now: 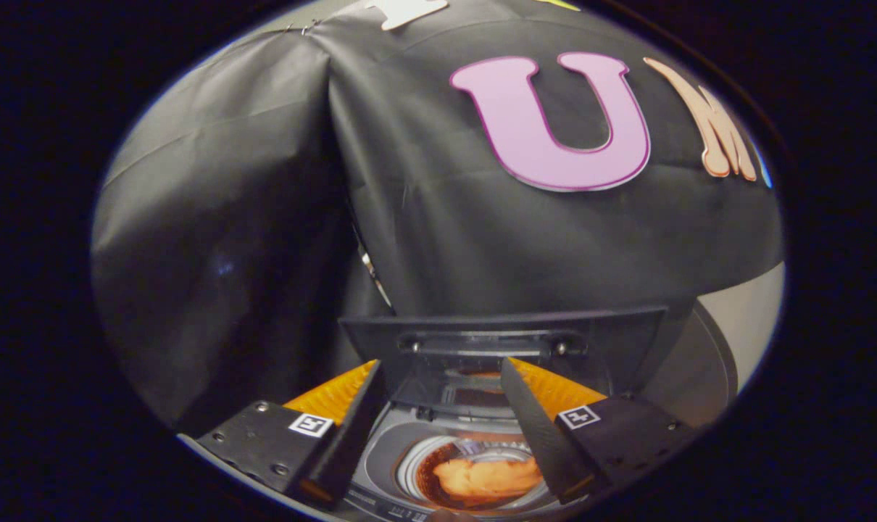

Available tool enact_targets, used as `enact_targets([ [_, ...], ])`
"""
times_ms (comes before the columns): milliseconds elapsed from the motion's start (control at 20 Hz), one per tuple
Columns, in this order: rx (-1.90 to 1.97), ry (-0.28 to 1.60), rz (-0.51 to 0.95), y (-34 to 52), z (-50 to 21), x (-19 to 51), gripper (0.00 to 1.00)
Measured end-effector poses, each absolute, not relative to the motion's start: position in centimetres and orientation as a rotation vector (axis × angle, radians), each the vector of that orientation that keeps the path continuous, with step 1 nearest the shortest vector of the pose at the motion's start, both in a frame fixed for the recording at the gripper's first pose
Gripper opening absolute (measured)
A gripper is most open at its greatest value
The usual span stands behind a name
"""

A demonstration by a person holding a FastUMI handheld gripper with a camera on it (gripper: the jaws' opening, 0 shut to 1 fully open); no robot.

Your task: Put the clothes into the washing machine and then close the washing machine lid.

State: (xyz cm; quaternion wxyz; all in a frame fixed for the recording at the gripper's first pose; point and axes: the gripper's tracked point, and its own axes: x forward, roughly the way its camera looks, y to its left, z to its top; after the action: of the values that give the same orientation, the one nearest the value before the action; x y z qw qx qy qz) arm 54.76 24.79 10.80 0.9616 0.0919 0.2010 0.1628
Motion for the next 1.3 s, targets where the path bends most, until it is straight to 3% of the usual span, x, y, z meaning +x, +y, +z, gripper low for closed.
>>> enact_targets([
  [50,0.202,0.360,0.318,24.6,12.0,55.6,0.99],
  [500,0.087,0.275,0.116,21.5,13.2,63.5,0.97],
  [850,-0.145,0.403,0.021,20.7,8.0,65.7,0.97],
  [1300,-0.002,0.574,0.058,21.1,6.9,64.2,1.00],
])
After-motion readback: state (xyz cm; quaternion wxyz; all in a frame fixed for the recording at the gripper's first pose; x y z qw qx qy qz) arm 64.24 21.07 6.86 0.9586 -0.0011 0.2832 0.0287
